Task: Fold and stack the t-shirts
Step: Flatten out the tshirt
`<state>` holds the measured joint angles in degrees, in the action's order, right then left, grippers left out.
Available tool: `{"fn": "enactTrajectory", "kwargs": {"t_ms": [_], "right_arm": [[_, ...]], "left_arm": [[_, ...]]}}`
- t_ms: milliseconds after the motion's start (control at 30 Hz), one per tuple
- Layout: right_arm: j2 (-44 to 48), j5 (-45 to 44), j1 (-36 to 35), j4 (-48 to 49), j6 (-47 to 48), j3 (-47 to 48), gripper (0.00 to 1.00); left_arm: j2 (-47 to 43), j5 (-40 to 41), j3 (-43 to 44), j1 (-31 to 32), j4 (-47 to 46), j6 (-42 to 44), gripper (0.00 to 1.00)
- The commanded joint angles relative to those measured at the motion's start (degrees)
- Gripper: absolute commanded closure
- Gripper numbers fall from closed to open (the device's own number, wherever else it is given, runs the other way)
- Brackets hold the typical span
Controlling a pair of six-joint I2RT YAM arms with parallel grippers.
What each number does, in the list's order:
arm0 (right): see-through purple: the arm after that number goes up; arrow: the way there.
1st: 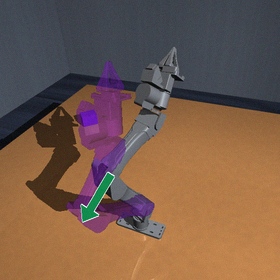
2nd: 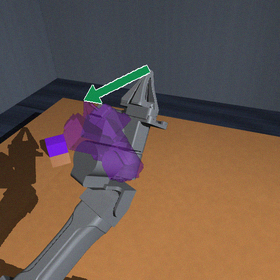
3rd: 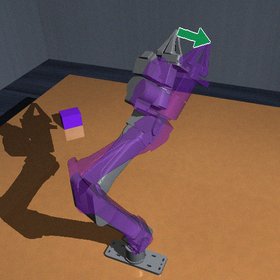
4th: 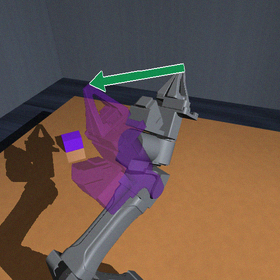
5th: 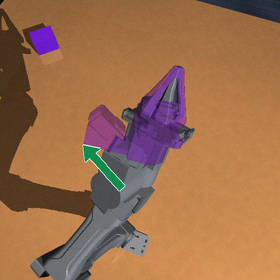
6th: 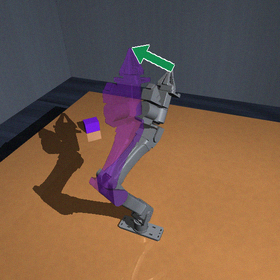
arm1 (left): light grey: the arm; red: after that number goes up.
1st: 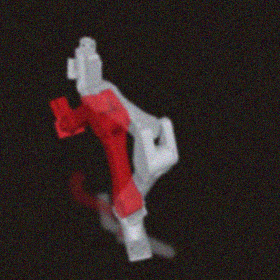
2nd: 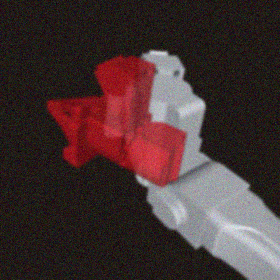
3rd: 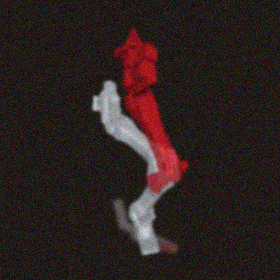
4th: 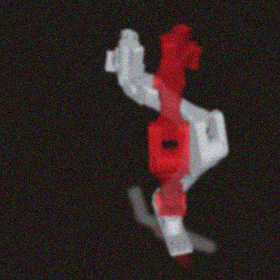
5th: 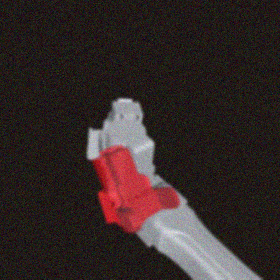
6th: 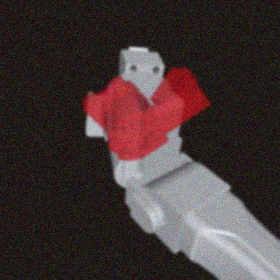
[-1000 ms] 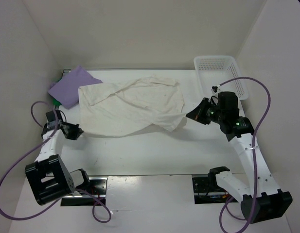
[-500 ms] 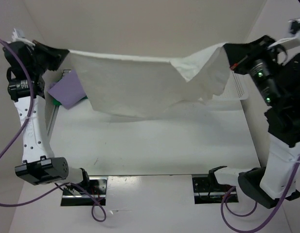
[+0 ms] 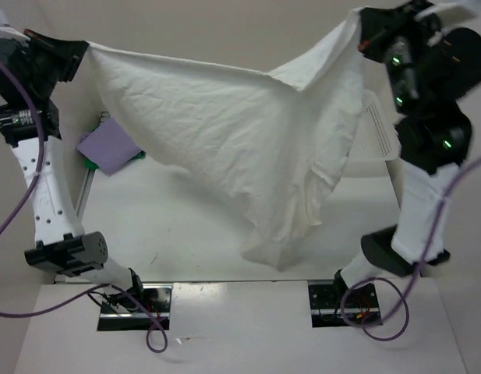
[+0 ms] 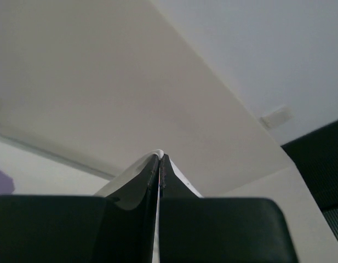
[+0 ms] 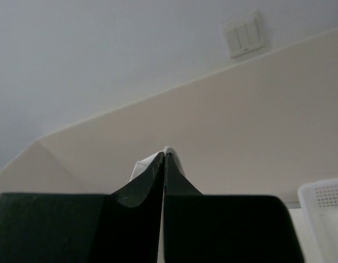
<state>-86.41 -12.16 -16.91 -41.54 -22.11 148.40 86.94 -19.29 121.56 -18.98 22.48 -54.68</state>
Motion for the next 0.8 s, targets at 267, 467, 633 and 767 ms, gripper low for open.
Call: {"fn": "enactTrajectory", "kwargs": {"t_ms": [267, 467, 633, 767], "right_arm": [[-32.84, 12.41, 8.91, 8.47, -7.86, 15.22, 1.00], [-26.45, 15.67, 11.63, 18.32, -12.61, 14.38, 1.00], [-20.21, 17.61, 11.63, 19.65, -13.22, 12.81, 1.00], [-17.22, 18.84, 11.63, 13.96, -10.60, 6.48, 1.00]], "left_arm": [[23.18, 6.64, 3.83, 3.43, -1.39, -1.92, 1.00], [27.06, 6.90, 26.52, 2.73, 0.20, -5.78, 1.00], [23.37, 4.26, 25.84, -2.28, -4.29, -8.00, 1.00], [18.29, 2.59, 16.63, -2.81, -5.94, -6.24, 1.00]]}}
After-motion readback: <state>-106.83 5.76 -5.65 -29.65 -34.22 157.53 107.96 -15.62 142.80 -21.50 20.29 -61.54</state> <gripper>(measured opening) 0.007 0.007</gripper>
